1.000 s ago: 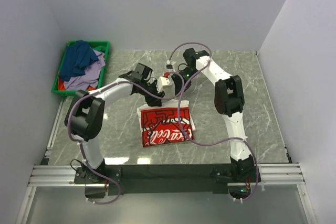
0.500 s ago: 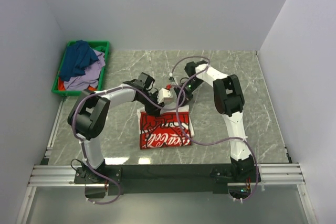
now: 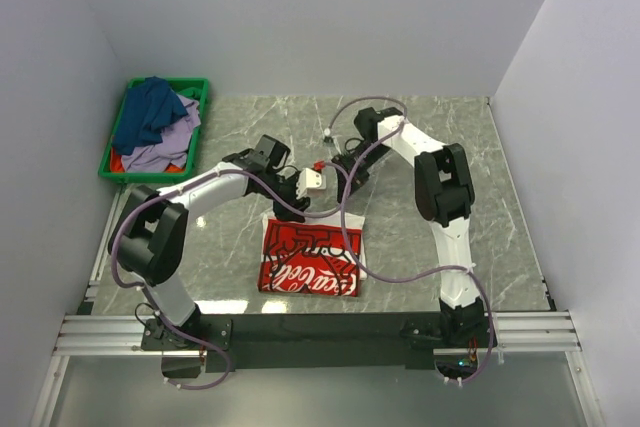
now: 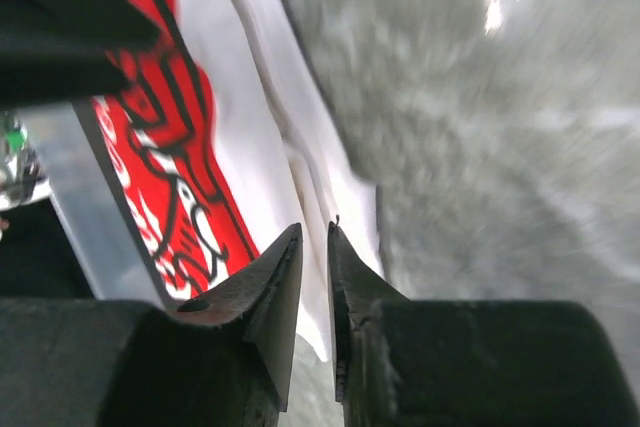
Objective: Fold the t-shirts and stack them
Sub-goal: Fold the tshirt
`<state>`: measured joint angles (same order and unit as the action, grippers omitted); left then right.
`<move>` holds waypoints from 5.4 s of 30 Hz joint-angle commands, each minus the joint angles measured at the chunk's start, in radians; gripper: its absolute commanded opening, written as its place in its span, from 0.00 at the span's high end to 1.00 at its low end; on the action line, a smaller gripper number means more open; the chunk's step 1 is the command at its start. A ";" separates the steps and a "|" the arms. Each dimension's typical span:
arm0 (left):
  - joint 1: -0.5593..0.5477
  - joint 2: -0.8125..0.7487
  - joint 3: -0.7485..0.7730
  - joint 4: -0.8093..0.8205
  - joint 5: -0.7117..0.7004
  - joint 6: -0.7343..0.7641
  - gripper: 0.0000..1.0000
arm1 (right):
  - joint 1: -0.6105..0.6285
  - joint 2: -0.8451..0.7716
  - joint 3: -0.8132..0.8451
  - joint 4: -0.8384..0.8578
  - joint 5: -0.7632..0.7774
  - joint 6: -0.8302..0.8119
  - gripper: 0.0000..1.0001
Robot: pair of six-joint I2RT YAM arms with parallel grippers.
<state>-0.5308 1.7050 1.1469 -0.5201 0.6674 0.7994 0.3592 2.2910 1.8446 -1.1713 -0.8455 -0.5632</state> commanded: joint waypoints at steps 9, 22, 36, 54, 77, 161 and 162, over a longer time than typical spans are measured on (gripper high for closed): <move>0.000 0.074 0.071 -0.012 0.004 0.044 0.49 | 0.023 0.120 0.162 0.010 -0.121 0.102 0.75; 0.002 0.140 0.088 -0.021 -0.034 0.029 0.64 | 0.053 0.173 0.117 0.044 -0.018 0.178 0.77; 0.043 -0.030 0.077 -0.152 0.014 0.058 0.99 | 0.052 0.148 0.054 0.079 0.051 0.183 0.80; 0.066 0.154 0.152 -0.023 -0.058 0.029 0.99 | -0.008 0.111 0.146 0.102 0.131 0.224 0.78; 0.273 -0.044 0.102 0.052 0.238 -0.584 0.59 | -0.071 -0.378 -0.278 0.360 -0.277 0.503 0.54; 0.308 0.321 -0.151 0.660 0.132 -1.418 0.73 | -0.046 -0.042 -0.357 0.708 0.005 0.823 0.66; 0.325 0.323 -0.142 0.657 0.145 -1.393 0.73 | -0.060 -0.039 -0.351 0.699 0.008 0.809 0.66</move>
<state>-0.2562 2.0090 0.9863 0.1665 0.9016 -0.6724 0.3588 2.2364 1.4681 -0.4458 -0.9897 0.3363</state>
